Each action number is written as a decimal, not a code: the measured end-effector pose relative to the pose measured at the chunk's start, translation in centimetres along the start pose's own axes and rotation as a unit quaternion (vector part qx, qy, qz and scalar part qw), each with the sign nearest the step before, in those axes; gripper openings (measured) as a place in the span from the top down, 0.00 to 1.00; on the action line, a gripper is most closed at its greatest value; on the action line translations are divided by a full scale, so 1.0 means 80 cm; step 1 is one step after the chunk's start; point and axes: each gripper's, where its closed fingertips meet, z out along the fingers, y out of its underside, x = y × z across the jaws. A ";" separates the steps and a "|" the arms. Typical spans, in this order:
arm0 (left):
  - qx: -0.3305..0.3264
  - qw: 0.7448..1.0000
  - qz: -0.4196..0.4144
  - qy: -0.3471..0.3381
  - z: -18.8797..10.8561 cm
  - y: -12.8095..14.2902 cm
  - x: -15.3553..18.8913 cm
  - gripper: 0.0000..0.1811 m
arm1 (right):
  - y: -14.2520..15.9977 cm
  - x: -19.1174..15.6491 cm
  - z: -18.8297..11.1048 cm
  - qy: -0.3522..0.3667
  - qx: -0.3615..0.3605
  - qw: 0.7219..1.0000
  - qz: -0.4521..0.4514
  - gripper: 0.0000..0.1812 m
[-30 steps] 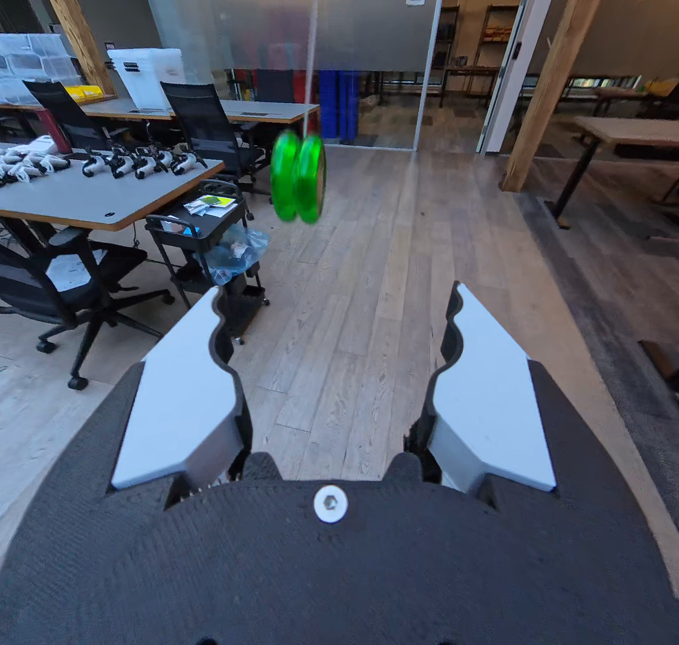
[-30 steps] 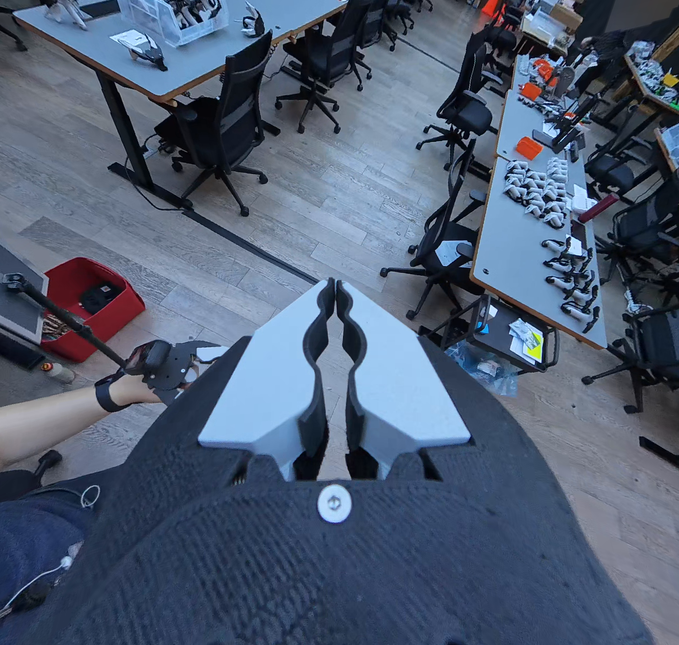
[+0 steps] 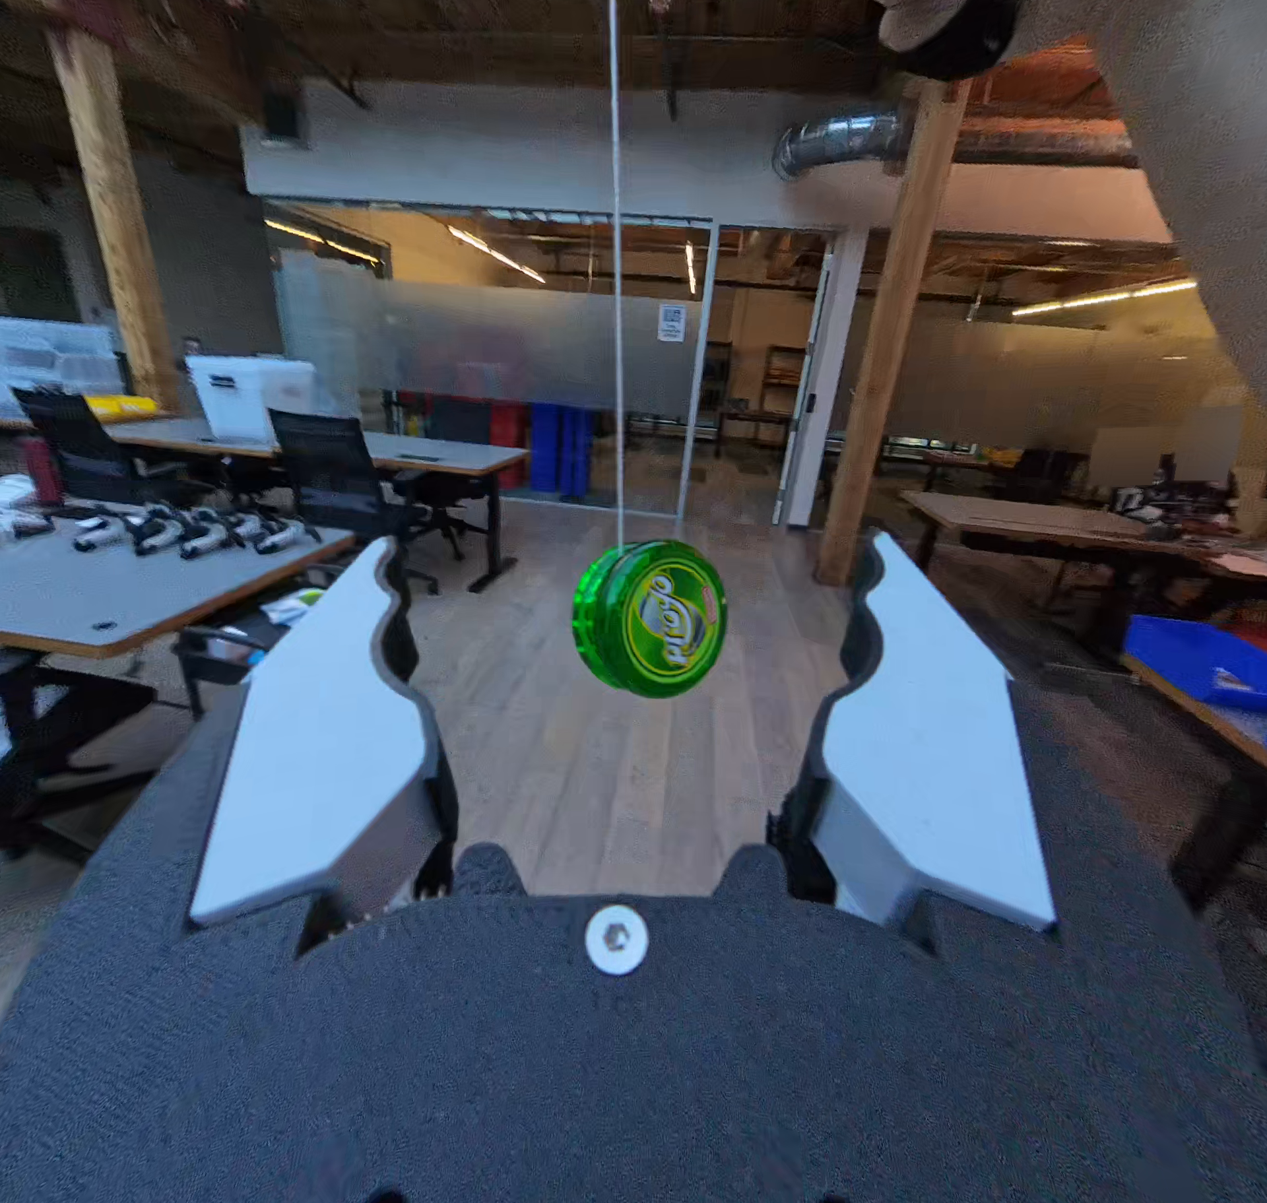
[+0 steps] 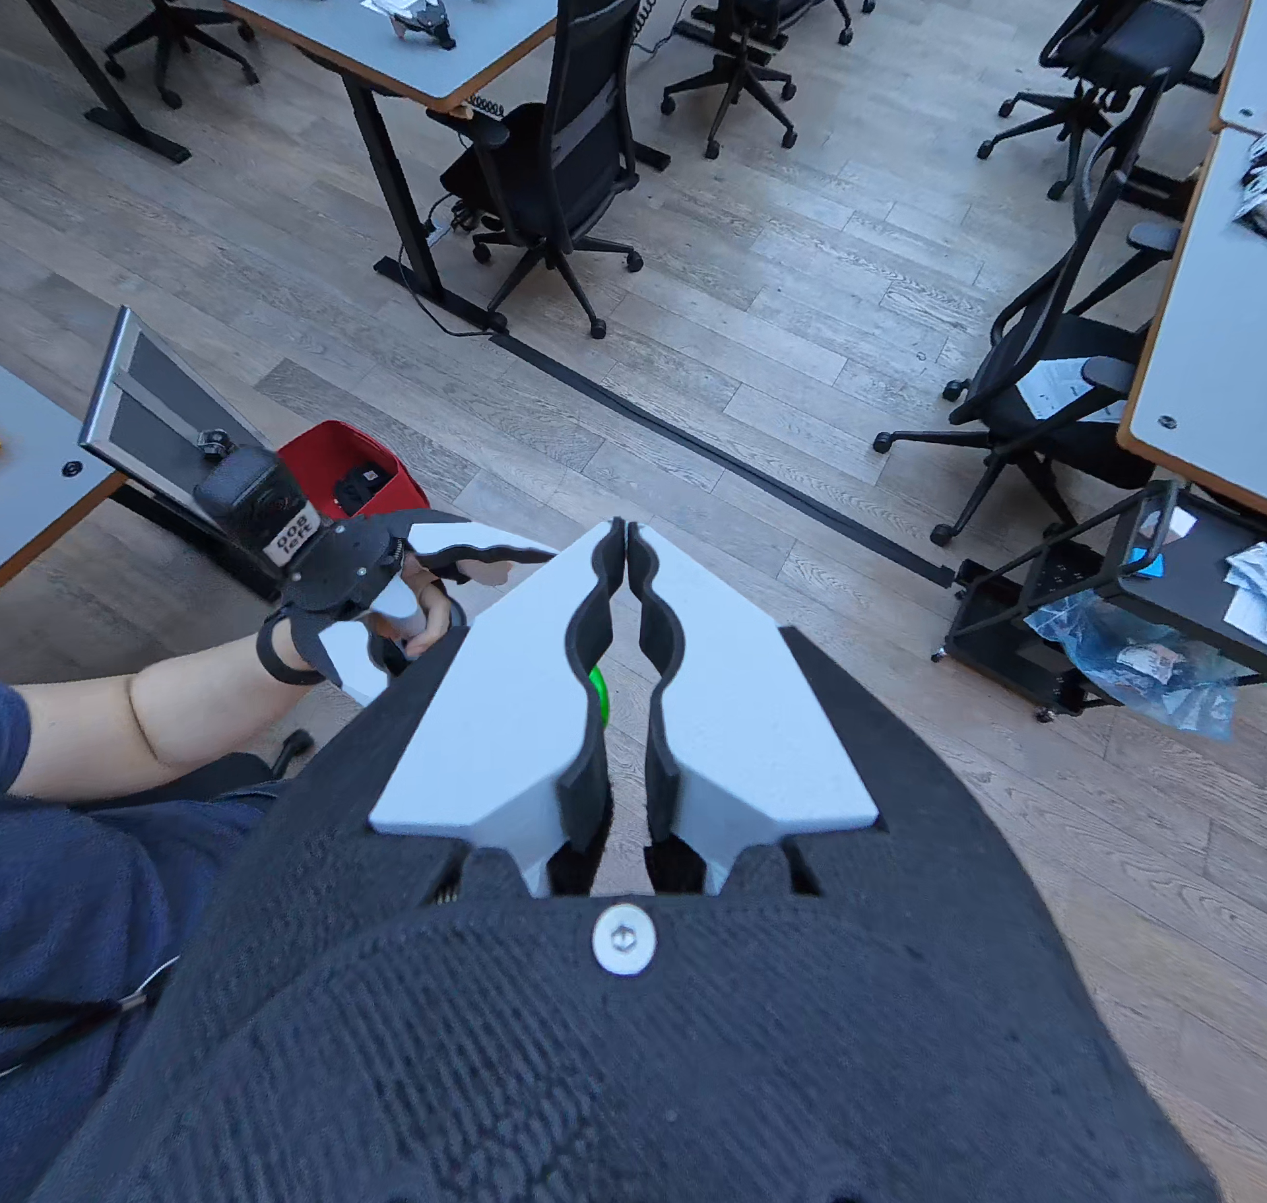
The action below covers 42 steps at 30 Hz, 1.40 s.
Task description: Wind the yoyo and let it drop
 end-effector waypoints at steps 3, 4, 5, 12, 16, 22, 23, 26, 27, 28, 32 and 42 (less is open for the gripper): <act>-0.022 0.998 -0.059 0.031 -0.055 0.045 0.011 0.29 | 0.041 -0.013 0.019 -0.022 -0.011 1.000 0.005 1.00; -0.026 0.998 -0.060 0.025 -0.075 0.058 0.011 0.32 | 0.055 -0.017 0.027 -0.029 -0.014 0.999 0.007 1.00; -0.035 0.998 -0.056 0.015 -0.093 0.072 0.009 0.35 | 0.071 -0.020 0.035 -0.032 -0.020 0.999 0.008 1.00; -0.120 0.988 -0.078 -0.053 -0.183 0.157 -0.007 0.37 | 0.167 -0.023 0.097 -0.057 -0.061 0.996 0.042 1.00; -0.133 0.987 -0.074 -0.057 -0.192 0.170 -0.007 0.38 | 0.186 -0.012 0.116 -0.063 -0.063 0.994 0.067 1.00; -0.152 0.986 -0.061 -0.028 -0.179 0.174 -0.002 0.39 | 0.096 0.025 0.043 0.015 -0.106 0.994 0.008 1.00; -0.159 0.985 -0.058 -0.024 -0.175 0.175 -0.003 0.39 | 0.034 0.031 -0.004 0.058 -0.058 0.997 -0.006 1.00; -0.159 0.986 -0.041 -0.003 -0.164 0.167 0.002 0.40 | -0.091 0.014 -0.129 0.143 0.064 0.985 -0.070 1.00; -0.151 0.988 -0.030 0.002 -0.159 0.163 0.001 0.41 | -0.096 0.007 -0.139 0.146 0.063 0.984 -0.082 1.00; -0.145 0.989 -0.020 0.009 -0.154 0.162 -0.001 0.42 | -0.094 0.002 -0.139 0.140 0.058 0.985 -0.084 1.00; -0.198 0.976 -0.039 0.077 -0.125 0.194 -0.014 0.42 | -0.067 -0.001 -0.117 0.117 0.029 0.990 -0.069 1.00; -0.132 0.955 -0.168 0.205 -0.042 0.180 -0.031 0.44 | 0.001 -0.013 -0.041 0.052 -0.015 0.997 -0.050 1.00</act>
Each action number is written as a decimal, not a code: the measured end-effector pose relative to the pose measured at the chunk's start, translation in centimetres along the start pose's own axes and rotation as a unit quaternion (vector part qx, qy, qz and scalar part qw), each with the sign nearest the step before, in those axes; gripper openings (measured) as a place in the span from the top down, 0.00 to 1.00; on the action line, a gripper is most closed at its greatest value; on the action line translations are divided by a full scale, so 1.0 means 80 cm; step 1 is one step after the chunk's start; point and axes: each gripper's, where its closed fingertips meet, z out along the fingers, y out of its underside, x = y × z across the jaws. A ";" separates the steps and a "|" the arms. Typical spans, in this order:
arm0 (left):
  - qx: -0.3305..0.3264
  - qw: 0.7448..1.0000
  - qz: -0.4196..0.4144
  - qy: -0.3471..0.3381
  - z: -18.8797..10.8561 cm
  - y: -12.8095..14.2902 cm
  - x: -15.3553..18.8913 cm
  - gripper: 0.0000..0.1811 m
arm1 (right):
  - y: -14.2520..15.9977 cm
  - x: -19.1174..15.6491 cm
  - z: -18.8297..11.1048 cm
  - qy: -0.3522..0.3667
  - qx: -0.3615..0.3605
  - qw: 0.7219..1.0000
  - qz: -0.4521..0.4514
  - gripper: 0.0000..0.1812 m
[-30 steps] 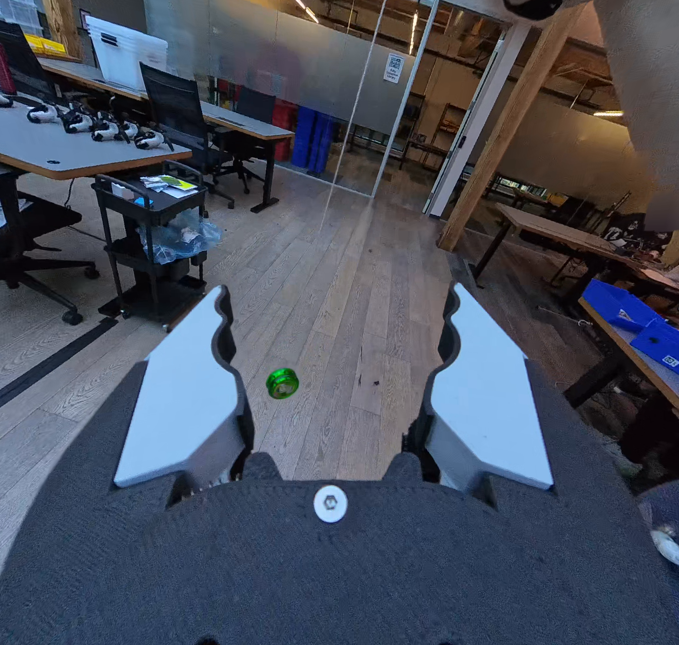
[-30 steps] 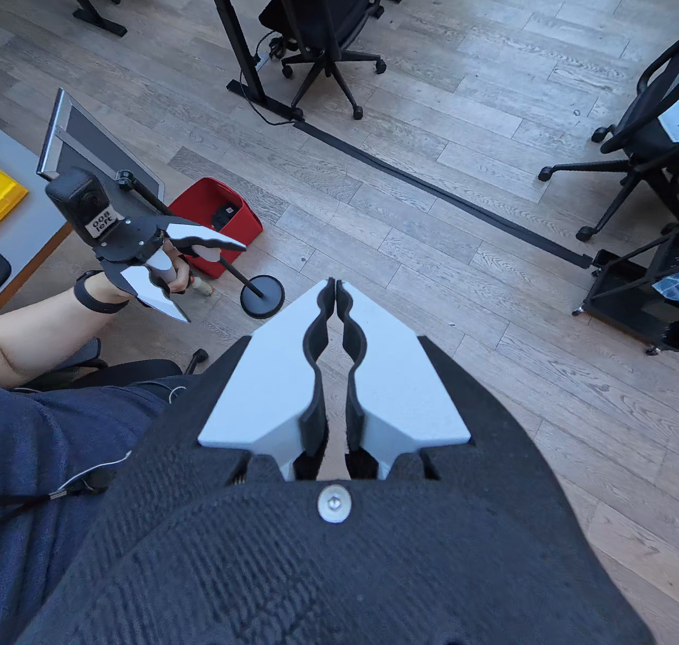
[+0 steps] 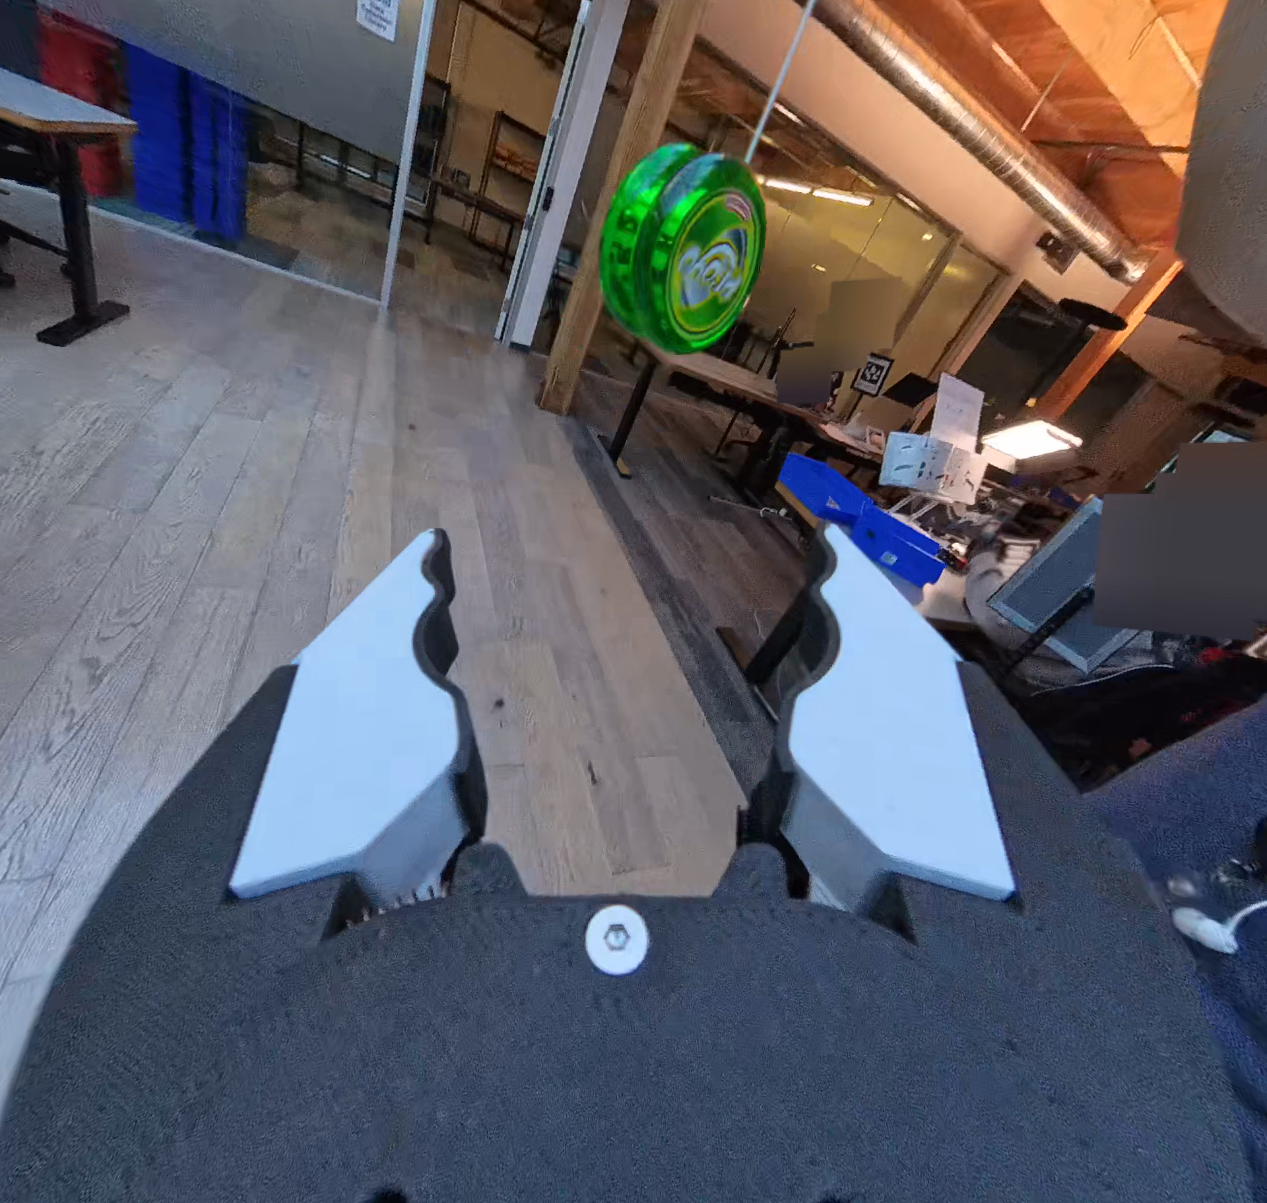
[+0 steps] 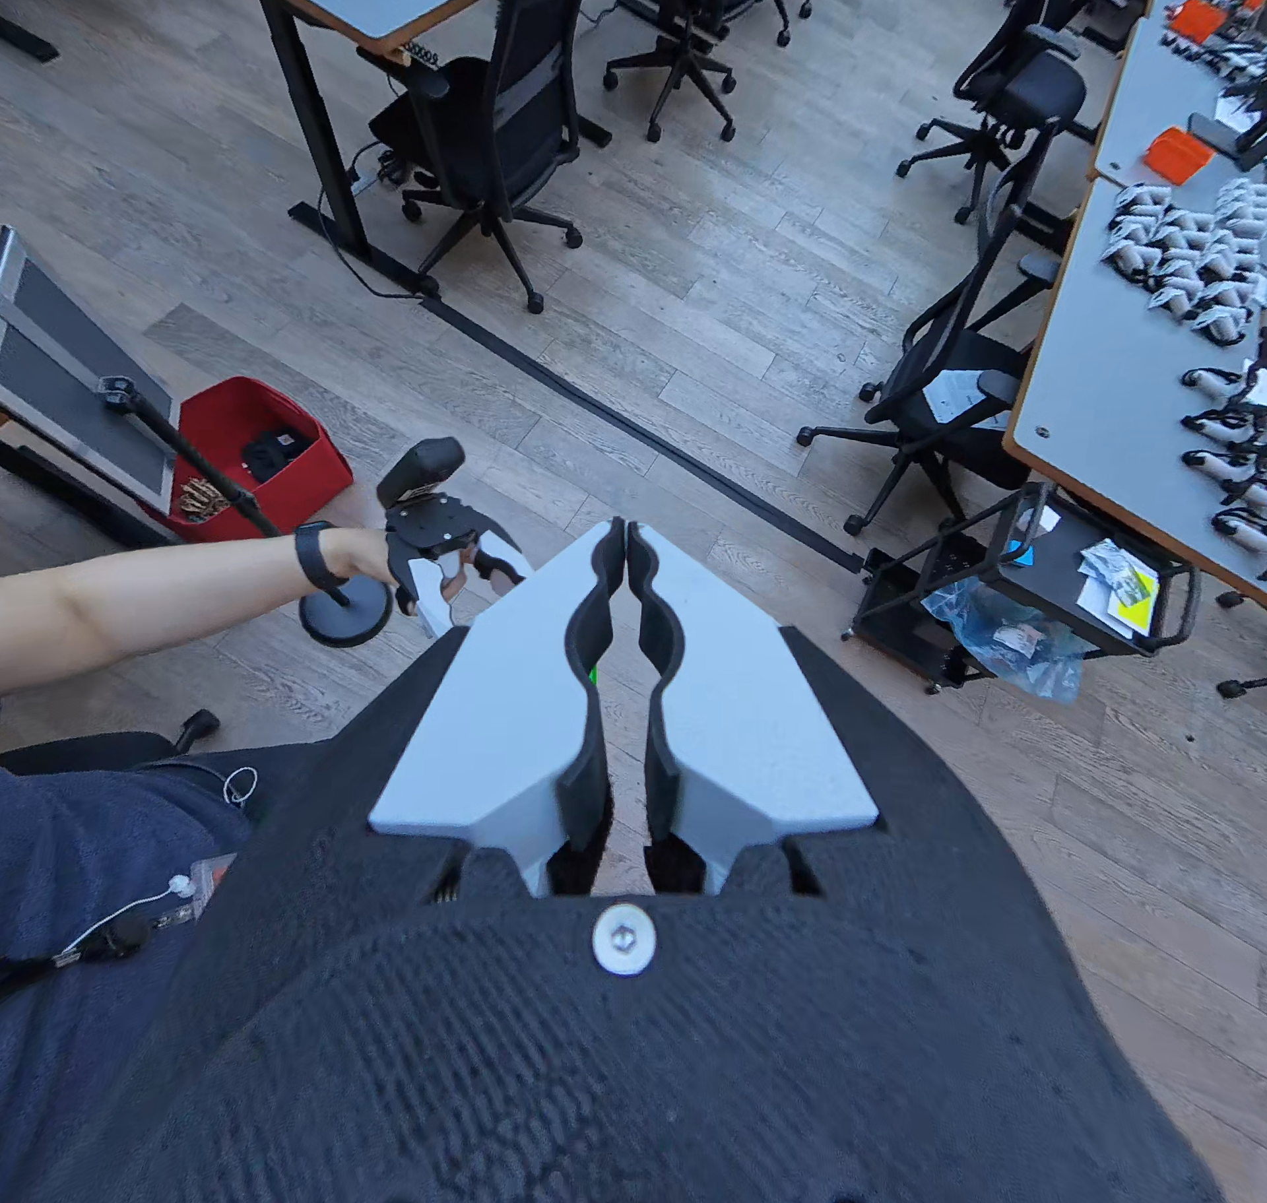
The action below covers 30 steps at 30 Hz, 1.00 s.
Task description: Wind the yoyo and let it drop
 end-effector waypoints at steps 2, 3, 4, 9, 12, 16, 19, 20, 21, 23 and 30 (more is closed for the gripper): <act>0.050 0.998 -0.009 0.046 0.025 -0.037 0.009 0.44 | 0.012 -0.005 0.018 -0.010 -0.005 1.000 0.002 1.00; 0.078 0.994 -0.021 0.073 0.038 -0.055 0.015 0.43 | 0.017 -0.007 0.026 -0.018 -0.004 1.000 0.005 1.00; 0.107 0.988 -0.042 0.107 0.050 -0.072 0.022 0.42 | 0.022 -0.008 0.033 -0.025 -0.002 1.000 0.010 1.00; 0.251 0.931 -0.090 0.249 0.067 -0.135 0.069 0.50 | 0.046 -0.009 0.059 -0.048 -0.010 0.998 0.031 1.00; 0.252 0.922 -0.099 0.277 0.072 -0.131 0.074 0.68 | 0.048 -0.005 0.062 -0.054 0.003 0.998 0.042 1.00; 0.276 0.917 -0.104 0.269 0.053 -0.137 0.064 0.82 | 0.059 -0.002 0.062 -0.057 0.002 0.997 0.045 1.00; 0.250 0.940 -0.070 0.222 0.040 -0.138 0.053 0.82 | 0.062 -0.001 0.058 -0.064 0.011 0.997 0.048 1.00; 0.238 0.946 -0.066 0.211 0.037 -0.140 0.050 0.82 | 0.062 -0.001 0.057 -0.067 0.014 0.996 0.050 1.00; 0.227 0.951 -0.066 0.198 0.033 -0.142 0.047 0.82 | 0.061 -0.001 0.056 -0.069 0.018 0.996 0.050 1.00; 0.194 0.966 -0.054 0.159 0.028 -0.143 0.040 0.82 | 0.063 -0.002 0.056 -0.072 0.020 0.996 0.048 1.00; -0.016 0.995 0.067 -0.069 -0.013 -0.144 0.022 0.82 | 0.178 -0.026 0.081 -0.088 0.021 0.995 0.052 1.00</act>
